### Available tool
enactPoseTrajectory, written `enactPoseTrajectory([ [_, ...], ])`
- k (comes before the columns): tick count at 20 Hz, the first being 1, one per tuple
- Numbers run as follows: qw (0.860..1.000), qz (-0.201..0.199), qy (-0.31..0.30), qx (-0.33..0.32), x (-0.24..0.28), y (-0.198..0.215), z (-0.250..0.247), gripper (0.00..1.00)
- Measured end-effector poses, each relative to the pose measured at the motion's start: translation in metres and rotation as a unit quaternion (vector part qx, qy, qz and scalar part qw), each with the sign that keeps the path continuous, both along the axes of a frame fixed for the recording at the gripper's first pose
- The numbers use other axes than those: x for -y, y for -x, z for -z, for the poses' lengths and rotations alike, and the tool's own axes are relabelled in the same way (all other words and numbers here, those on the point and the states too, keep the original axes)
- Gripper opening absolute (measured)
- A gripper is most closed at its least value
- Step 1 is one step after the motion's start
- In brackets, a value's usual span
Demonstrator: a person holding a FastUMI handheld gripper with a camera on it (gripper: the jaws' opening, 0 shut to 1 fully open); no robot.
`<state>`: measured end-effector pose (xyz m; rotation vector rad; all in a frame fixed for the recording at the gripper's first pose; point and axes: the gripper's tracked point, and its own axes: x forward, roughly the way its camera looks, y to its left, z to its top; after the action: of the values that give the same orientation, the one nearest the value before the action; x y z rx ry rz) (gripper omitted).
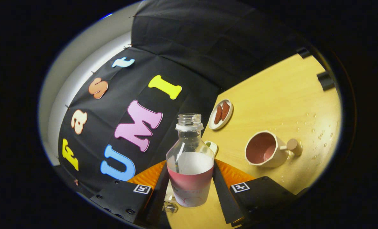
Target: Take the bottle from table, then pour the juice into the cup, finally place the bottle on the coaster
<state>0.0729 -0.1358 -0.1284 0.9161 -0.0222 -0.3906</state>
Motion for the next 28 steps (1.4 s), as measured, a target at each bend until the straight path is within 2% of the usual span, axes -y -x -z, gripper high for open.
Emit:
enactPoseTrajectory([
  [3, 0.995, 0.011, 0.098, 0.003, -0.008, 0.001, -0.025, 0.76],
  [5, 0.985, 0.014, 0.172, -0.009, -0.012, -0.003, -0.034, 0.76],
  [9, 0.947, -0.001, 0.321, -0.027, -0.03, -0.004, -0.072, 0.76],
  [13, 0.916, -0.02, 0.4, -0.02, -0.058, -0.036, -0.089, 0.76],
  [17, 0.875, -0.025, 0.481, -0.051, -0.066, -0.075, -0.062, 0.76],
  [21, 0.841, -0.03, 0.53, -0.102, -0.067, -0.101, -0.017, 0.76],
  [23, 0.836, -0.045, 0.535, -0.112, -0.072, -0.115, 0.005, 0.76],
  [25, 0.841, -0.062, 0.524, -0.115, -0.08, -0.131, 0.028, 0.77],
  [28, 0.848, -0.059, 0.511, -0.13, -0.073, -0.147, 0.052, 0.77],
])
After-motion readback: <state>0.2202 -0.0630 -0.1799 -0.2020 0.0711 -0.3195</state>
